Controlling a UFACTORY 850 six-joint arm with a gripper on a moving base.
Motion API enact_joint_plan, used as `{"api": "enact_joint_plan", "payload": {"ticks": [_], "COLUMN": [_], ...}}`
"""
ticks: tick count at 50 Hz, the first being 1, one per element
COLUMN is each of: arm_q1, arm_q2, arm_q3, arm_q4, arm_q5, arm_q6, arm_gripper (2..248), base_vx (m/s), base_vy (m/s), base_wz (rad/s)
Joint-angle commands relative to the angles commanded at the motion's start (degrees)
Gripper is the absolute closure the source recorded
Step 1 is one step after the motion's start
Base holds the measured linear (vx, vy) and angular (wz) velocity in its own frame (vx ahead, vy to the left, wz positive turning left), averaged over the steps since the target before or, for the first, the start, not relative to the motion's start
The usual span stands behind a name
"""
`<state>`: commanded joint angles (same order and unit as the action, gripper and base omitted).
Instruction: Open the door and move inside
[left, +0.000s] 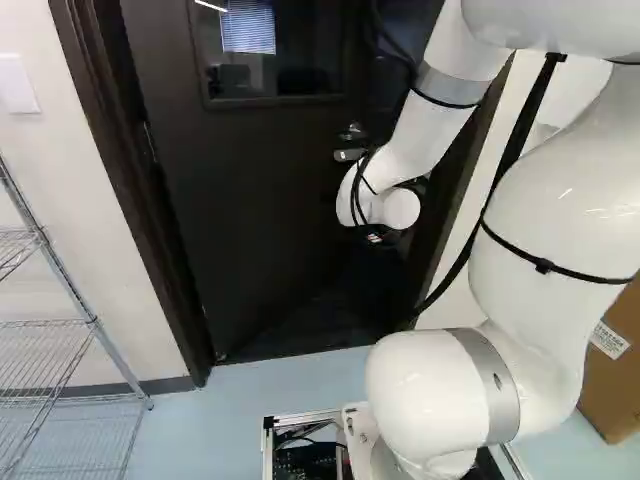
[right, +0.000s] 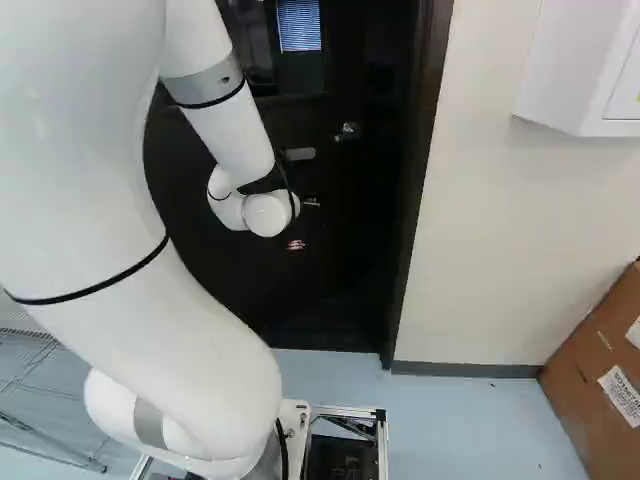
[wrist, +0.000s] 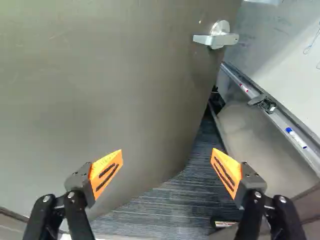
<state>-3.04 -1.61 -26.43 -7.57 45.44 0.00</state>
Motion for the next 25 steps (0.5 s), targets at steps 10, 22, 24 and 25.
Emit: {"api": "enact_joint_plan", "payload": {"ticks": [10,22,24,25], "arm_q1": [0.0,0.0,0.0,0.0], "arm_q2": [0.0,0.0,0.0,0.0], "arm_q3": [0.0,0.0,0.0,0.0], "arm_q4": [0.0,0.0,0.0,0.0], "arm_q5": [0.0,0.0,0.0,0.0], "arm_q6": [0.0,0.0,0.0,0.0], "arm_gripper": [3,3,3,3], "base_vx": [0.117,0.117,0.12,0.115], "base_vy": [0.079,0.079,0.081,0.072], "base_wz": [-0.016,-0.016,-0.019,-0.016]}}
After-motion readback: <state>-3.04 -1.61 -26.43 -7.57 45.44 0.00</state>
